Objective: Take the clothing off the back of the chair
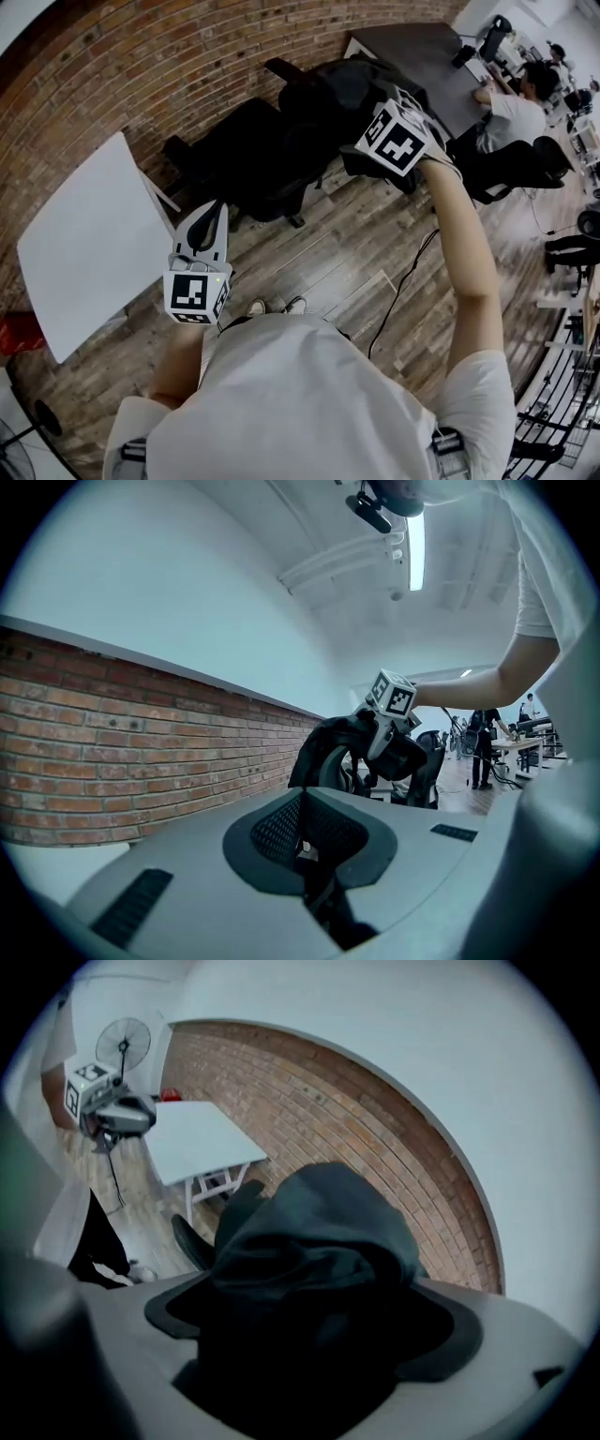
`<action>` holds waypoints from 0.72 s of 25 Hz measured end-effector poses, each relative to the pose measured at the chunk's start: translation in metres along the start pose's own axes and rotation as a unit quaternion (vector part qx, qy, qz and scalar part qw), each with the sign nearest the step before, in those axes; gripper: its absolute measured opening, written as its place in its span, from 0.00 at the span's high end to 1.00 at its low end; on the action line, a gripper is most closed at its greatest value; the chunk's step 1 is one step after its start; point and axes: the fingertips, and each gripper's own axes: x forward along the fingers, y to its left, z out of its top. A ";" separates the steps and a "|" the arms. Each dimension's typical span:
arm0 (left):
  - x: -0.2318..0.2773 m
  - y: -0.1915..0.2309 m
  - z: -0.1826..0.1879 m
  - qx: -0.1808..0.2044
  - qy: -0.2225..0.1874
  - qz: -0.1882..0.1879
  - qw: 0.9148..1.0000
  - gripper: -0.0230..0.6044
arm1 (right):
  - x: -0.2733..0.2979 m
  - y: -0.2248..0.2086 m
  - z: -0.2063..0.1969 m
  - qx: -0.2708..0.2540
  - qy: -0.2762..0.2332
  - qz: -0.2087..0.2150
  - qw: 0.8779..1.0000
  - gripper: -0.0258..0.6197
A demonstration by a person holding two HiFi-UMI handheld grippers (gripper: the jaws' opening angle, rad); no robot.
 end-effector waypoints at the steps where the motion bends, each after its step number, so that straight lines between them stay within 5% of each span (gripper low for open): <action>1: 0.001 -0.001 -0.001 -0.001 0.001 0.000 1.000 0.92 | 0.001 -0.001 -0.007 -0.014 0.013 -0.016 1.000 0.11; 5: 0.007 -0.004 -0.003 -0.002 0.005 -0.004 1.000 0.92 | 0.001 -0.013 -0.021 -0.040 0.030 -0.075 0.996 0.11; 10: 0.016 -0.011 -0.001 -0.002 0.007 -0.011 1.000 0.92 | 0.016 -0.014 -0.026 -0.028 0.033 -0.059 0.997 0.12; 14: 0.022 -0.020 0.003 0.001 0.005 -0.019 1.000 0.92 | 0.015 -0.025 -0.027 -0.058 0.035 -0.080 0.994 0.40; 18: 0.023 -0.021 0.003 -0.001 0.007 -0.020 1.000 0.92 | 0.013 -0.024 -0.026 -0.081 0.016 -0.083 0.993 0.49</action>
